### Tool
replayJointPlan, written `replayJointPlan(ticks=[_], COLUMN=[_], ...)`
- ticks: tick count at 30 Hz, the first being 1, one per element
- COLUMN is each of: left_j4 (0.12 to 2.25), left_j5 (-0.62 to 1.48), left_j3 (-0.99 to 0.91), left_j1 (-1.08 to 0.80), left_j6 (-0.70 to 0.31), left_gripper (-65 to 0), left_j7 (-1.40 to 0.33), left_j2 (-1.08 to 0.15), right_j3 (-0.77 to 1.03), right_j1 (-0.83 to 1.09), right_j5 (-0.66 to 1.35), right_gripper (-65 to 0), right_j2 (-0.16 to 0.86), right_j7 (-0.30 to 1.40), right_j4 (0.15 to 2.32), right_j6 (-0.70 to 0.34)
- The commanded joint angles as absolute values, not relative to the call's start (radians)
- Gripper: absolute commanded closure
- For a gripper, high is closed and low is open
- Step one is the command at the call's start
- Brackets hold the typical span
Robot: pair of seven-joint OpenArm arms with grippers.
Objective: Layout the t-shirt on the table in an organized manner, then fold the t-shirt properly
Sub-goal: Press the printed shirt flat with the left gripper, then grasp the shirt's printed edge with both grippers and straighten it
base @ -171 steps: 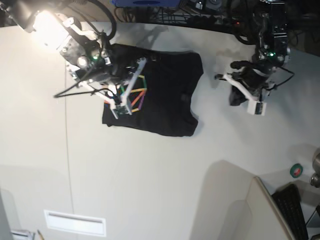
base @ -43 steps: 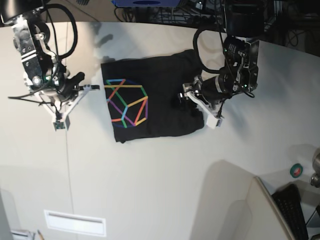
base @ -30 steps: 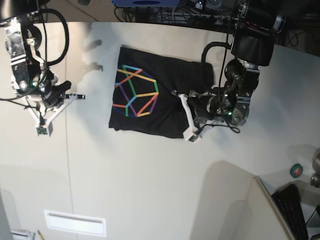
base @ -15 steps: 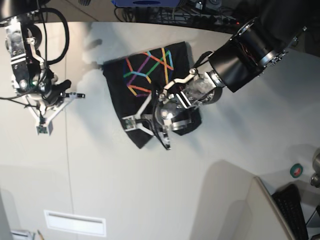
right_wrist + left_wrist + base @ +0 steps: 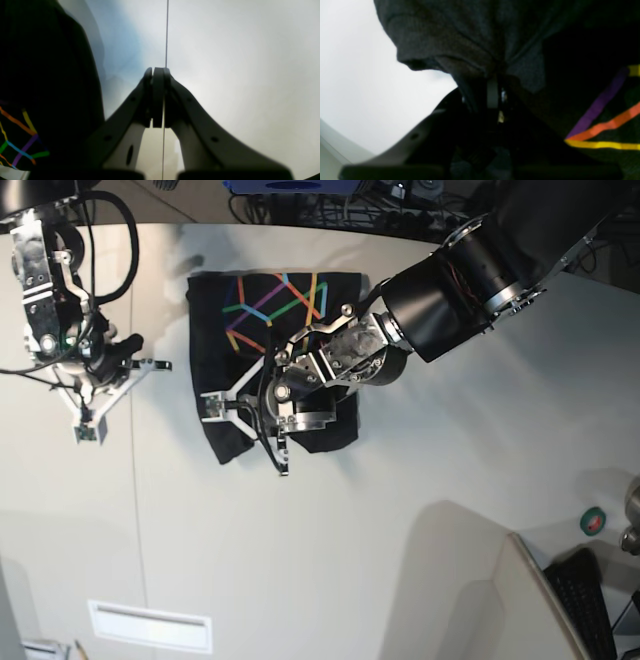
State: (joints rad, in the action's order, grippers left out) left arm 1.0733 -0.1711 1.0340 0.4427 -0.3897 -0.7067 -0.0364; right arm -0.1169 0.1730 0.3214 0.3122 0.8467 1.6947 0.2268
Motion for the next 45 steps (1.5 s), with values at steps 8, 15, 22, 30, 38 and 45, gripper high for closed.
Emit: replayJointPlan(ticks=[8, 15, 22, 30, 38, 45], left_j4=[1.095, 1.101, 1.283, 1.689, 1.765, 1.678], left_j5=[-0.179, -0.18, -0.177, -0.179, -0.17, -0.171], left_j3=[1.02, 1.017, 0.949, 0.489, 0.214, 0.219], left_j1=[0.469, 0.512, 0.535, 0.194, -0.196, -0.303], left_j6=[-0.378, -0.378, -0.378, -0.377, -0.372, -0.372], left_gripper=[0.0, -57.9, -65.0, 0.0, 0.0, 0.0], left_j7=[-0.7, -0.7, -0.834, -1.009, -0.865, -0.742], left_j2=[-0.024, -0.024, -0.042, -0.131, -0.122, -0.079], right_j3=[-0.11, -0.11, -0.119, -0.196, -0.458, -0.493], right_j1=[0.162, 0.162, 0.188, 0.262, 0.248, 0.225], right_j5=[0.318, 0.32, 0.321, 0.321, 0.317, 0.321], right_gripper=[0.0, 0.0, 0.0, 0.0, 0.0, 0.0], right_j2=[0.32, 0.32, 0.317, 0.28, 0.28, 0.278], right_j7=[0.832, 0.832, 0.832, 0.834, 0.831, 0.737], right_j4=[1.709, 1.709, 1.727, 1.867, 1.888, 1.701], right_j6=[0.231, 0.231, 0.226, 0.225, 0.229, 0.228])
